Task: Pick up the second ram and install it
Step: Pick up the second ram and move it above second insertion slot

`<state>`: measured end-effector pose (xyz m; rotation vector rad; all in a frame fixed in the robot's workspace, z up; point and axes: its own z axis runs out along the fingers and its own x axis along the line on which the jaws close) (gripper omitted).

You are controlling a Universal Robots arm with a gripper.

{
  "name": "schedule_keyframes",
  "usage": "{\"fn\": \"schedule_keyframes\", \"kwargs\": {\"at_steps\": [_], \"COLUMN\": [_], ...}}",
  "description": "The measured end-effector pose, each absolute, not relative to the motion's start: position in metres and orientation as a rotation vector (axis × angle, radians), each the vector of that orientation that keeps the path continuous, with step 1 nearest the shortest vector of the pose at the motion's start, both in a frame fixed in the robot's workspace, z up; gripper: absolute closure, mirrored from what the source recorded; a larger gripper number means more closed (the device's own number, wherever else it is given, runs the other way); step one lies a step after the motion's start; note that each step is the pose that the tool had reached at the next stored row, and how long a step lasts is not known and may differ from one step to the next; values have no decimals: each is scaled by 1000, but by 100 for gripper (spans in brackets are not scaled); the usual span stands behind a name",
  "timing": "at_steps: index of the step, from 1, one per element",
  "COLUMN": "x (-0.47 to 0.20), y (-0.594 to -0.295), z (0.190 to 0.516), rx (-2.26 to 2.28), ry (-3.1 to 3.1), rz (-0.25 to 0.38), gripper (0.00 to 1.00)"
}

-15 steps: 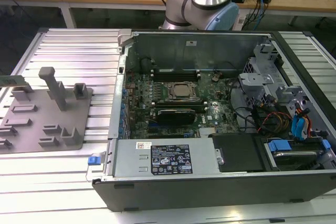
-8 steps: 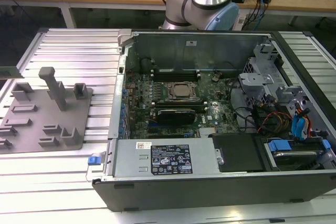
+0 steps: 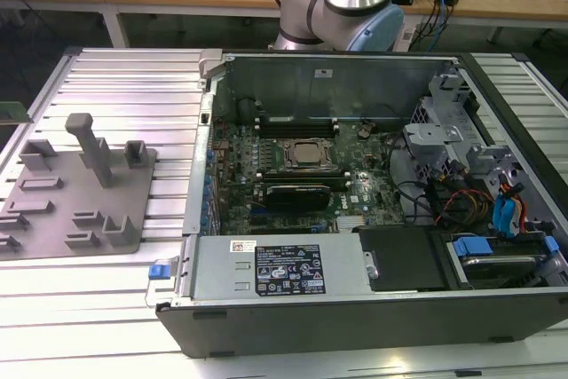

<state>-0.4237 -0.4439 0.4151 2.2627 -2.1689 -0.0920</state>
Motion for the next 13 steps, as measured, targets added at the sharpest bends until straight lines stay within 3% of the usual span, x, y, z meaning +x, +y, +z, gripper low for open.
{"fn": "schedule_keyframes", "kwargs": {"at_steps": [13], "x": [-424], "y": [-444], "z": [443], "rx": [2265], "ry": [-2171], "rz": [-98], "gripper": [91]}}
